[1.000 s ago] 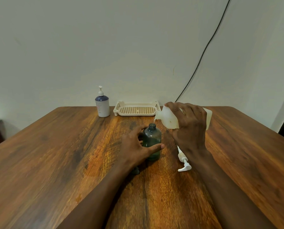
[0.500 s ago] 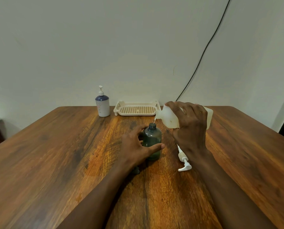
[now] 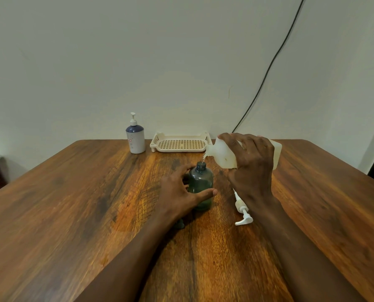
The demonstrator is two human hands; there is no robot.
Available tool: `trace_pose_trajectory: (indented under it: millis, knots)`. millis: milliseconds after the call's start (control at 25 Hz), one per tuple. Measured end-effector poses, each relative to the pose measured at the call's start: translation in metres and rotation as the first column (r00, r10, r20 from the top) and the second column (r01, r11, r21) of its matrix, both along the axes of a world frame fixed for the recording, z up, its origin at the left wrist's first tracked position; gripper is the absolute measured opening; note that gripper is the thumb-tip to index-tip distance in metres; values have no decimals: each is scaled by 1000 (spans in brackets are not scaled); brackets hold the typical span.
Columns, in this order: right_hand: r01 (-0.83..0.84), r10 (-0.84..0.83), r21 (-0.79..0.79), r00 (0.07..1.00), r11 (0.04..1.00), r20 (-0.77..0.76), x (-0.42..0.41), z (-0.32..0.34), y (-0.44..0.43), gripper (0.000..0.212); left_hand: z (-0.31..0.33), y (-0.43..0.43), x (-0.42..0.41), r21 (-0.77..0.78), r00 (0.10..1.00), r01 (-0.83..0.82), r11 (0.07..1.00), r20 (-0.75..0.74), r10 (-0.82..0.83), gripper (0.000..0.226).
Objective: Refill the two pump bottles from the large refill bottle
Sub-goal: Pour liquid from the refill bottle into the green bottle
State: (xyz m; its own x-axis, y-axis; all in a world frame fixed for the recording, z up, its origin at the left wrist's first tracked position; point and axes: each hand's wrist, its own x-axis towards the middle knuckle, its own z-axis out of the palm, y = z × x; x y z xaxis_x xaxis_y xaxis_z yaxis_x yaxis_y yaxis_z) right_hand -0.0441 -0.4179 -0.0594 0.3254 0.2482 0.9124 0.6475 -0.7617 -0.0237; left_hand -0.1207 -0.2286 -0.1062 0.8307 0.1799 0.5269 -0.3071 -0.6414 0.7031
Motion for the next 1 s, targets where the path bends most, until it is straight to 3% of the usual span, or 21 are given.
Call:
trace_pose_trajectory:
  millis: [1000]
  knots:
    - [-6, 6, -4, 999, 1000, 32, 0, 1, 0, 96, -2, 1, 2, 3, 1000, 6, 1000, 10, -6, 99]
